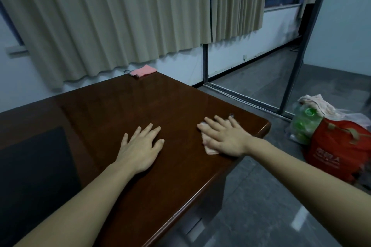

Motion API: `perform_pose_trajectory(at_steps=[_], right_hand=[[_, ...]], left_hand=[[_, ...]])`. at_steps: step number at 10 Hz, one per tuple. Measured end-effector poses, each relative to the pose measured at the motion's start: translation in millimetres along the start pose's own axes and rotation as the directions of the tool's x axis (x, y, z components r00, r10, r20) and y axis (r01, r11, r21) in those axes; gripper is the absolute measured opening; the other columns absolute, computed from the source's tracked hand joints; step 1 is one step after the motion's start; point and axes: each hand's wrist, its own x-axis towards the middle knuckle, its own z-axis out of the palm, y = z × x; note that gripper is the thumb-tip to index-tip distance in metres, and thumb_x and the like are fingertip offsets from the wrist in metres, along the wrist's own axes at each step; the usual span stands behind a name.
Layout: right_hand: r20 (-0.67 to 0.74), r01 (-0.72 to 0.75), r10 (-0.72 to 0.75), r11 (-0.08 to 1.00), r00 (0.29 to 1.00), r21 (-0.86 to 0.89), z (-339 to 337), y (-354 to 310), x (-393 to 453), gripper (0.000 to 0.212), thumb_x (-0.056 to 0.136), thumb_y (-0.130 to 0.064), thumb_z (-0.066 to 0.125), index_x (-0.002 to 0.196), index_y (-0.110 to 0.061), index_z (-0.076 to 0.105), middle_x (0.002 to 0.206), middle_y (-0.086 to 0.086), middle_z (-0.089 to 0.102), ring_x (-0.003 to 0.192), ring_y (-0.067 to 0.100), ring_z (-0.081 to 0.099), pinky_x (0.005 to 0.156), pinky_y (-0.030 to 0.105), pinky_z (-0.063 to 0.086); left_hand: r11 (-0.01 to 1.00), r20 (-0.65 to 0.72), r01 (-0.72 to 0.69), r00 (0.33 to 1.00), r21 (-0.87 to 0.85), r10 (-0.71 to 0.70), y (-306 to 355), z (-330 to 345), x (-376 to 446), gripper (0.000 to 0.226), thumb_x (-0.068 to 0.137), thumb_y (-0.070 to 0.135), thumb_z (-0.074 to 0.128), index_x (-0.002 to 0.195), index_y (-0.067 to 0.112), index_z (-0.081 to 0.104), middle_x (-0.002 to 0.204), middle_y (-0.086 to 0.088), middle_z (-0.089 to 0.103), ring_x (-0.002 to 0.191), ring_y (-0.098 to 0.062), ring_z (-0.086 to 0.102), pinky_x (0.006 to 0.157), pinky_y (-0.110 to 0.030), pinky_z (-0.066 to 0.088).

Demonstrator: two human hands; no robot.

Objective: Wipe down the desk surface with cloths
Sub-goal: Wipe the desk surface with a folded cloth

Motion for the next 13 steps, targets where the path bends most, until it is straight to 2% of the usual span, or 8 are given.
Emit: perform_pose_trajectory(at_steps=[1,4,5,7,8,11,12,13], right_hand=[[0.018,0.088,-0.088,0.996,0.996,-0.01,-0.6,-21.6,8.9,0.062,0.103,-0.065,0.016,0.158,-0.049,-0.008,0.17,-0.009,-0.012,0.156,0.02,-0.014,0.124,0.053,-0.011],[0.02,-0.119,0.118,0.992,0.993,0.04,-15.3,-19.6,90.3,0.064,0.101,-0.069,0.016,0.159,-0.048,-0.002,0.171,-0.007,-0.009,0.157,0.025,-0.01,0.122,0.056,-0.01],[0.028,-0.085,0.085,0.996,0.996,0.032,-16.4,-52.6,103.6,0.065,0.101,-0.069,0.015,0.159,-0.047,-0.002,0.171,-0.006,-0.009,0.157,0.025,-0.011,0.122,0.057,-0.01],[0.058,0.282,-0.279,0.959,0.959,-0.042,-6.0,-156.6,62.0,0.063,0.104,-0.062,0.019,0.159,-0.046,-0.007,0.17,-0.006,-0.014,0.155,0.022,-0.015,0.123,0.055,-0.012],[0.057,0.345,-0.343,0.938,0.938,-0.036,-2.2,-162.8,42.7,0.063,0.104,-0.064,0.02,0.158,-0.047,-0.007,0.169,-0.008,-0.014,0.155,0.018,-0.017,0.123,0.051,-0.014],[0.011,-0.06,0.06,0.998,0.998,-0.014,-17.0,-89.2,117.9,0.063,0.102,-0.067,0.013,0.159,-0.046,-0.004,0.171,-0.007,-0.009,0.157,0.024,-0.009,0.122,0.056,-0.008],[0.011,-0.074,0.073,0.997,0.997,0.016,-15.5,-98.3,128.5,0.063,0.102,-0.067,0.014,0.159,-0.047,-0.001,0.171,-0.006,-0.008,0.157,0.026,-0.009,0.122,0.058,-0.008],[0.028,0.039,-0.039,0.999,0.999,-0.018,-15.1,-130.6,109.4,0.064,0.102,-0.066,0.015,0.159,-0.046,-0.005,0.171,-0.005,-0.01,0.157,0.025,-0.01,0.123,0.058,-0.009]], left_hand=[[1.0,-0.005,0.005,1.0,-0.008,-0.005,-15.4,-3.7,-4.8,0.057,0.105,0.057,0.026,0.159,0.04,0.018,0.169,0.01,0.007,0.156,-0.019,0.003,0.125,-0.052,0.001],[0.997,-0.019,0.081,0.997,-0.013,-0.081,-77.2,-8.6,-22.0,0.058,0.105,0.057,0.025,0.16,0.04,0.017,0.169,0.01,0.006,0.156,-0.018,0.003,0.125,-0.052,0.001],[0.995,-0.03,0.096,0.995,-0.016,-0.097,-94.7,-10.9,-25.8,0.058,0.105,0.057,0.024,0.16,0.04,0.017,0.169,0.01,0.006,0.156,-0.018,0.003,0.126,-0.052,0.0],[0.995,-0.035,0.097,0.995,-0.029,-0.098,-115.3,-11.3,-29.7,0.058,0.105,0.058,0.025,0.159,0.041,0.018,0.169,0.011,0.006,0.156,-0.017,0.002,0.125,-0.051,-0.001],[0.995,-0.037,0.099,0.994,-0.03,-0.1,-122.2,-8.3,-31.0,0.058,0.104,0.058,0.025,0.159,0.041,0.018,0.169,0.011,0.006,0.156,-0.017,0.002,0.125,-0.051,-0.002],[0.993,-0.077,0.096,0.992,-0.062,-0.101,-124.7,-0.7,-31.6,0.057,0.105,0.058,0.022,0.159,0.041,0.019,0.169,0.012,0.007,0.156,-0.015,0.001,0.125,-0.048,-0.005],[0.994,-0.083,0.096,0.991,-0.059,-0.101,-124.3,-0.7,-31.6,0.056,0.105,0.057,0.023,0.159,0.041,0.02,0.169,0.012,0.008,0.156,-0.015,0.001,0.125,-0.047,-0.006],[0.994,-0.085,0.1,0.991,-0.05,-0.105,-124.7,-0.2,-32.3,0.056,0.105,0.057,0.023,0.159,0.041,0.02,0.169,0.012,0.008,0.156,-0.015,0.001,0.125,-0.047,-0.005]])
